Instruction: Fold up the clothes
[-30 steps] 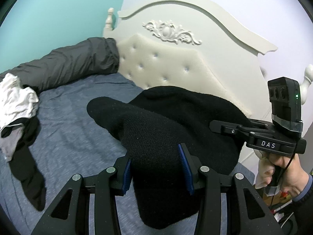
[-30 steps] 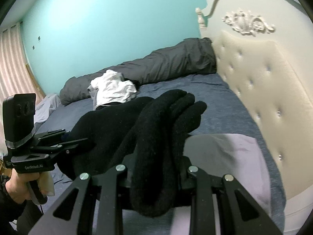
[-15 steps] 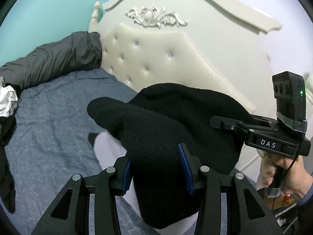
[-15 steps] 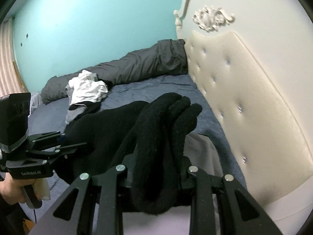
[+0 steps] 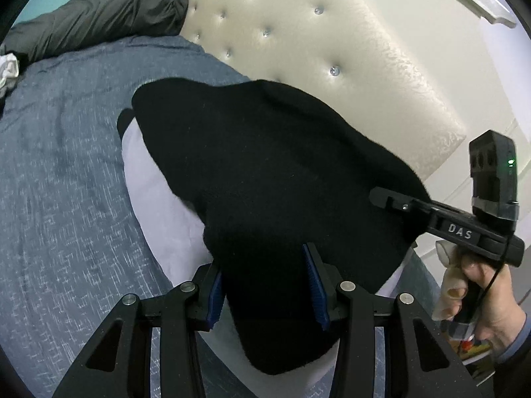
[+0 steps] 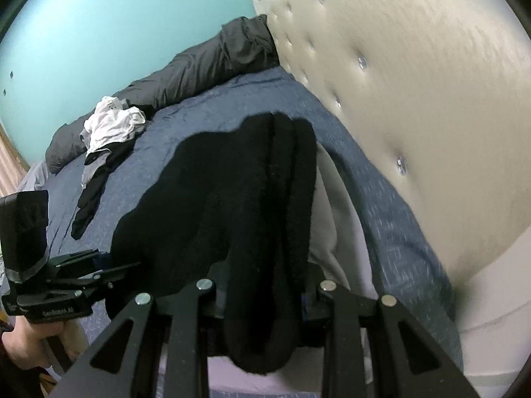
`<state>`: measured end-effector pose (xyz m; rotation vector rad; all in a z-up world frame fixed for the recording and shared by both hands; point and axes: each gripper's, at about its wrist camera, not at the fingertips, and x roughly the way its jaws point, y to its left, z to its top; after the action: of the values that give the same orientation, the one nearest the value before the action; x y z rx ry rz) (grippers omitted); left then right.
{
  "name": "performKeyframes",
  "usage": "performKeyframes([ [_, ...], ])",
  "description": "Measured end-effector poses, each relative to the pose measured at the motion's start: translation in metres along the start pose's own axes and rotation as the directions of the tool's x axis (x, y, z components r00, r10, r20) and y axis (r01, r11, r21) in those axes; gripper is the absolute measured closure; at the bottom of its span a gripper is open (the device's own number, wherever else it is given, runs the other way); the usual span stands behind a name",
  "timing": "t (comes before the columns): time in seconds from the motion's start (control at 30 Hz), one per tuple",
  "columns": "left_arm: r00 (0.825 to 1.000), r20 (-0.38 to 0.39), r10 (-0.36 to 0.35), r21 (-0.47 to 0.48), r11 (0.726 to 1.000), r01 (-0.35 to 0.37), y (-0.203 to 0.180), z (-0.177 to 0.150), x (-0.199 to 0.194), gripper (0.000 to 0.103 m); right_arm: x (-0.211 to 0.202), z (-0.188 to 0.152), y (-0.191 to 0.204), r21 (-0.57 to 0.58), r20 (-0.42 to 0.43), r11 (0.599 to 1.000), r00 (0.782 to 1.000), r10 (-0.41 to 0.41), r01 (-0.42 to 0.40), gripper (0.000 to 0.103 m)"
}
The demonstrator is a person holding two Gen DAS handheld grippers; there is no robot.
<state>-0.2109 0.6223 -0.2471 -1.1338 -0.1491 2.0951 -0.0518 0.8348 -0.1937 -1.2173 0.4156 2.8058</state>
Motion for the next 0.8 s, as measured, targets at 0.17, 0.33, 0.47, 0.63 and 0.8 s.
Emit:
performKeyframes([
  [0.17, 0.999, -0.027, -0.028, -0.038, 0.999, 0.027, 0.001, -0.002, -0.005, 0.055, 0.003, -0.003, -0.011, 0.083, -0.034, 0.996, 0.999, 0.021, -0.019, 0.070],
  [0.33, 0.999, -0.025, -0.041, -0.053, 0.998, 0.039, -0.004, 0.001, -0.011, 0.057, -0.006, -0.003, -0.016, 0.119, -0.014, 0.992, 0.999, 0.052, -0.050, 0.073],
  [0.47, 0.997, -0.021, -0.073, -0.069, 0.995, 0.071, -0.011, 0.000, -0.020, 0.058, -0.014, 0.007, -0.013, 0.088, -0.032, 0.996, 0.999, 0.025, -0.022, 0.074],
  [0.63, 0.995, -0.057, -0.079, -0.105, 0.992, 0.072, 0.000, -0.006, -0.016, 0.058, -0.013, 0.006, -0.019, 0.123, -0.063, 0.992, 0.997, 0.050, -0.042, 0.075],
  [0.8, 0.994, -0.074, -0.081, -0.108, 0.991, 0.073, 0.007, -0.005, -0.015, 0.056, -0.009, -0.004, -0.019, 0.142, -0.086, 0.989, 0.995, 0.047, -0.034, 0.073],
])
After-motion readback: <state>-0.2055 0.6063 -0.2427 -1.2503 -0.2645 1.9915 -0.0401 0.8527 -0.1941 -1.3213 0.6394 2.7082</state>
